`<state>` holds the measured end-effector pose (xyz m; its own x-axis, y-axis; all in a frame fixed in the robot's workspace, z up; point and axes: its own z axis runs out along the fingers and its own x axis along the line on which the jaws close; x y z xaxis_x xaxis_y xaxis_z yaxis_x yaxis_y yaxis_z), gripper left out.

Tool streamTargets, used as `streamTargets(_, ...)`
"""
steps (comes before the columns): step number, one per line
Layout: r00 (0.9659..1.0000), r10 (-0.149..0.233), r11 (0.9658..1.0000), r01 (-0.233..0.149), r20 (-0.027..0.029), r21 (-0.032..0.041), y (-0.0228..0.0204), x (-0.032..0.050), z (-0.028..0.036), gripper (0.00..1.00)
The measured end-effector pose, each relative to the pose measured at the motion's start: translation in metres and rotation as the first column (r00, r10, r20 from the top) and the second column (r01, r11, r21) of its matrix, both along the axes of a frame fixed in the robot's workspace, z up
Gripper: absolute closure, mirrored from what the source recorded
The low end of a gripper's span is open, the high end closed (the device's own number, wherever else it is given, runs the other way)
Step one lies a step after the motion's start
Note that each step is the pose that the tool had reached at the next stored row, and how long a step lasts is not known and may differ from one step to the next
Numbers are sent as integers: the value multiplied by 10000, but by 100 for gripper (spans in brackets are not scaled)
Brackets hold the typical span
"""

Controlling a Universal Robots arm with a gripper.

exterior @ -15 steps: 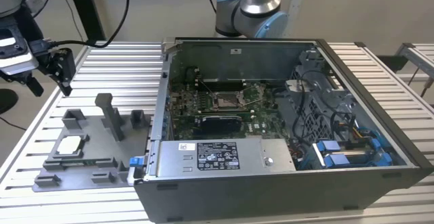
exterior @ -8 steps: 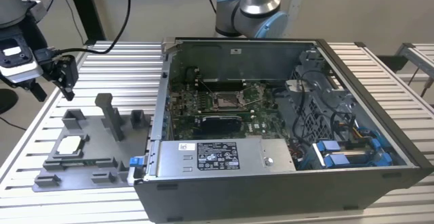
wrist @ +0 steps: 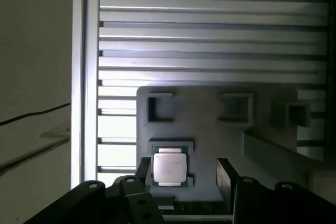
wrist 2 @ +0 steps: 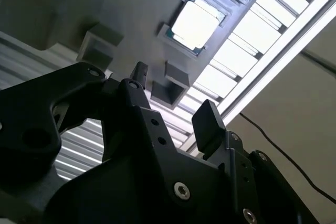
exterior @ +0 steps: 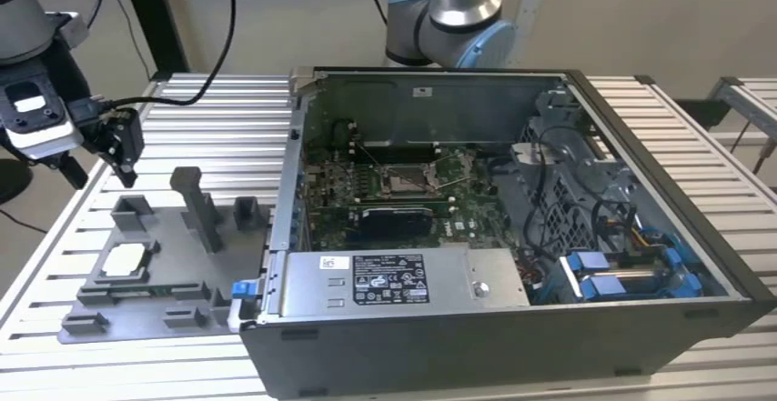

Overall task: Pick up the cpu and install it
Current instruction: 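Pick up the cpu and move it towards the insertion slot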

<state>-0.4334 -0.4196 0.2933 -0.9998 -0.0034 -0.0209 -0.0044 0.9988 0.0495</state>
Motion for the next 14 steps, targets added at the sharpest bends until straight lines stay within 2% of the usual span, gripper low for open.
streamTargets(8,10000,0,10000,0,6,-43,0,0,-115,0)
streamTargets(14,10000,1,9998,-1,-26,-174,0,0,-168,0)
